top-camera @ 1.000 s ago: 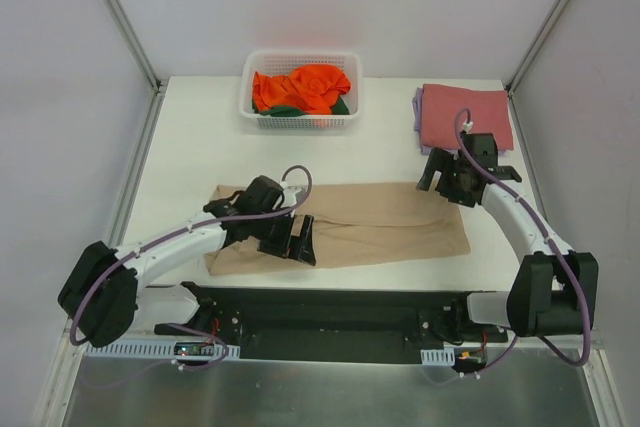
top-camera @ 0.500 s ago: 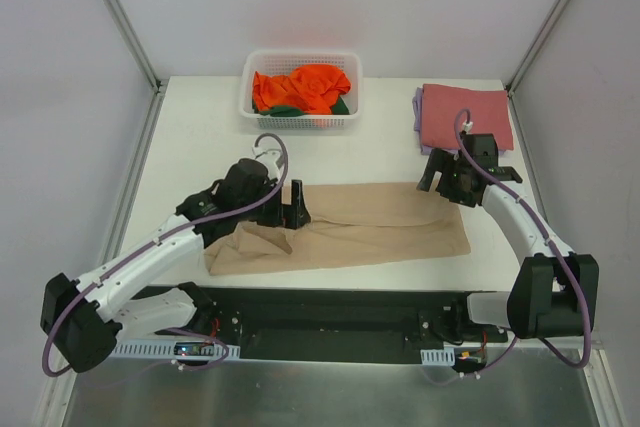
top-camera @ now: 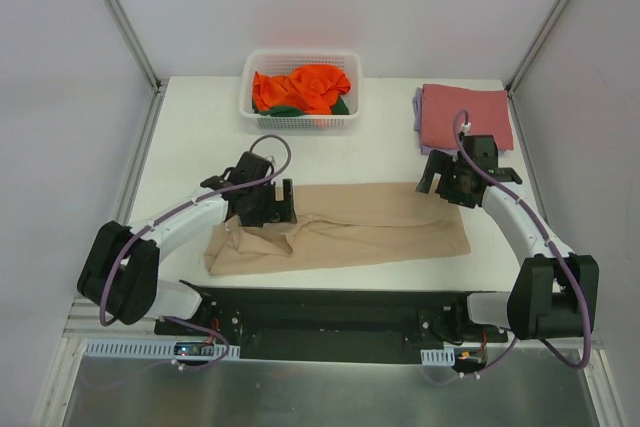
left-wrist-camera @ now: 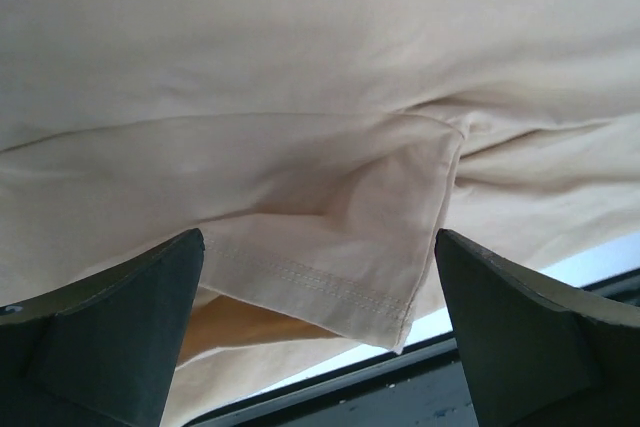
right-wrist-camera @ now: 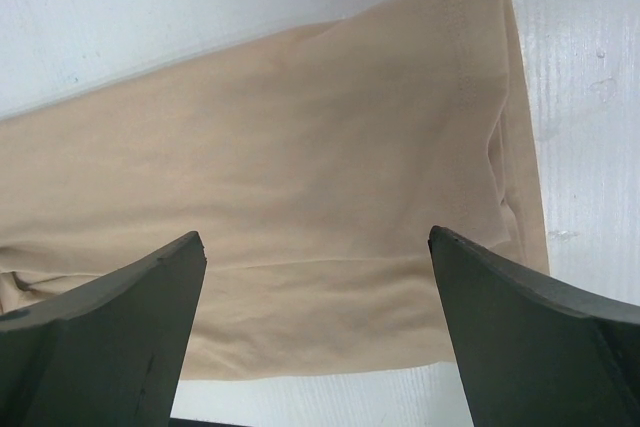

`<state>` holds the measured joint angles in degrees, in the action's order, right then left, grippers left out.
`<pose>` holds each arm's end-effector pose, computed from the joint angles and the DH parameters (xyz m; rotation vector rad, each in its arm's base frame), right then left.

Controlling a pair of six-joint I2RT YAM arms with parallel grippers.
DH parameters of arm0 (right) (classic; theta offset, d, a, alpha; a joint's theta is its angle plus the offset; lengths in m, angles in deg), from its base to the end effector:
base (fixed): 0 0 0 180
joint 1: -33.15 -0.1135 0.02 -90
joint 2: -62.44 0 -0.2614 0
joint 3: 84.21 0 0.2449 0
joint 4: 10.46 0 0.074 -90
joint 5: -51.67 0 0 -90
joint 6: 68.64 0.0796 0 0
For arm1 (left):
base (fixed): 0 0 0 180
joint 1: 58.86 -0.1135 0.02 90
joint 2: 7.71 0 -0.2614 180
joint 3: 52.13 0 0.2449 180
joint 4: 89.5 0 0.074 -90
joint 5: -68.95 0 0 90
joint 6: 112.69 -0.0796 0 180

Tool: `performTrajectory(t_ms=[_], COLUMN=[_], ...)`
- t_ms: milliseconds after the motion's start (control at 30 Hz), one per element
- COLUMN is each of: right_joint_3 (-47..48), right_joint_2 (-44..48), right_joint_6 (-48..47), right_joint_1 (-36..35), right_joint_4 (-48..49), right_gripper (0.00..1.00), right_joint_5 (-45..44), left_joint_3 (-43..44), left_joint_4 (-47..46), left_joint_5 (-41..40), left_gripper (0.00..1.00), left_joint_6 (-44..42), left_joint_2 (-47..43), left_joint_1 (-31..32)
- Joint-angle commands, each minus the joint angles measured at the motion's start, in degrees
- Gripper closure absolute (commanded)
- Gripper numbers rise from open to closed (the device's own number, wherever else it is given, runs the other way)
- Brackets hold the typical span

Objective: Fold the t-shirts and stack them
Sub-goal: Fold the other side of the tshirt into a rectangle, then rotate the tshirt 30 degrees

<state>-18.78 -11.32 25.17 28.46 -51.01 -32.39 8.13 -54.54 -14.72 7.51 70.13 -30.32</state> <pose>0.2883 0.0319 0.2136 -0.0659 2.4261 0.1930 0.2519 -0.1470 0.1735 0.0109 2.5700 -0.5511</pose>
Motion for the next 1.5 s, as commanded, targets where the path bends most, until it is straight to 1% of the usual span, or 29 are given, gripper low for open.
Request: performTrajectory(t_ms=[0, 100, 167, 267, 367, 433, 500, 567, 667, 700, 767, 800, 833, 900, 1000, 1067, 1133, 1233, 1300, 1400, 1467], right_joint_3=[0.00, -0.09, -0.18, -0.35, -0.53, -0.53, -0.71, -0.79, -0.97, -0.97, -0.80, -0.62, 0.16, 1.05, 1.14, 2.01, 2.72, 3.68, 5.00, 7.28, 8.52], right_joint_2=[1.69, 1.69, 1.77, 1.95, 2.04, 2.04, 2.13, 2.30, 2.39, 2.30, 1.34, 0.55, -0.24, -2.08, -3.41, -4.46, -6.30, -9.64, -10.79, -12.72, -13.87], right_joint_6=[-0.91, -1.00, -0.91, -0.91, -1.00, -1.09, -1.09, -1.44, -1.70, -1.79, -1.88, -1.97, -2.14, -1.97, -1.18, -0.39, 0.14, 1.02, 0.93, 1.55, 0.94], right_joint_1=[0.12, 0.12, 0.12, 0.12, 0.12, 0.12, 0.12, 0.03, 0.03, -0.06, -0.23, -0.41, -0.67, -1.29, -1.29, -1.11, -0.24, 1.43, 2.75, 4.16, 4.51], right_joint_4=[0.35, 0.36, 0.53, 0.88, 1.15, 0.97, 0.97, 0.97, 1.14, 1.41, 1.76, 1.33, 0.54, -1.13, -3.07, -5.87, -7.99, -8.17, -8.87, -10.36, -11.77], right_gripper=[0.04, 0.04, 0.04, 0.04, 0.04, 0.04, 0.04, 0.04, 0.04, 0.04, 0.04, 0.04, 0.04, 0.04, 0.04, 0.04, 0.04, 0.04, 0.04, 0.04, 0.04], right_joint_5=[1.36, 1.54, 1.71, 2.24, 2.59, 2.50, 2.68, 3.03, 2.94, 3.29, 4.17, 4.35, 4.18, 2.43, -2.23, -5.57, -9.18, -12.52, -13.05, -17.61, -17.54], left_joint_3=[-2.57, -4.77, -6.44, -7.76, -7.50, -6.54, -6.01, -5.05, -3.46, -3.11, -3.19, -3.46, -3.55, -3.11, -1.71, -0.82, -0.65, -1.43, -2.22, -3.19, -3.20], left_joint_4=[-2.49, -2.32, -2.32, -2.76, -3.99, -3.90, -3.90, -3.46, -2.67, -2.58, -3.02, -3.46, -3.98, -5.91, -8.73, -8.91, -8.91, -8.82, -8.82, -8.82, -8.91], left_joint_5=[9.91, 16.06, 19.06, 27.39, 28.74, 29.09, 27.61, 22.96, 10.60, 6.37, 1.86, 1.76, 2.19, 2.99, 1.49, 0.97, 2.45, 1.67, 2.37, 1.58, 2.02], left_gripper=[0.01, 0.01, 0.01, 0.01, 0.01, 0.01, 0.01, 0.01, 0.01, 0.01, 0.01, 0.01, 0.01, 0.01, 0.01, 0.01, 0.01, 0.01, 0.01, 0.01, 0.01], left_joint_6=[-1.63, -1.90, -0.76, 0.30, 1.79, 2.06, 2.06, 1.89, 2.14, 2.76, 5.82, 6.36, 7.06, 7.68, 8.92, 9.44, 9.62, 9.71, 9.10, 7.60, 6.11], left_joint_2=[-2.16, -5.67, -9.19, -11.75, -11.84, -11.40, -11.92, -13.76, -17.19, -17.98, -17.99, -17.29, -15.89, -10.64, -3.34, 1.41, 4.76, 8.89, 10.30, 11.36, 11.72], left_joint_1=[0.99, 4.24, 8.36, 13.99, 19.44, 21.12, 21.48, 21.48, 21.13, 20.43, 16.49, 14.46, 10.62, 5.85, 1.01, -1.63, -4.35, -7.87, -9.80, -11.83, -12.97])
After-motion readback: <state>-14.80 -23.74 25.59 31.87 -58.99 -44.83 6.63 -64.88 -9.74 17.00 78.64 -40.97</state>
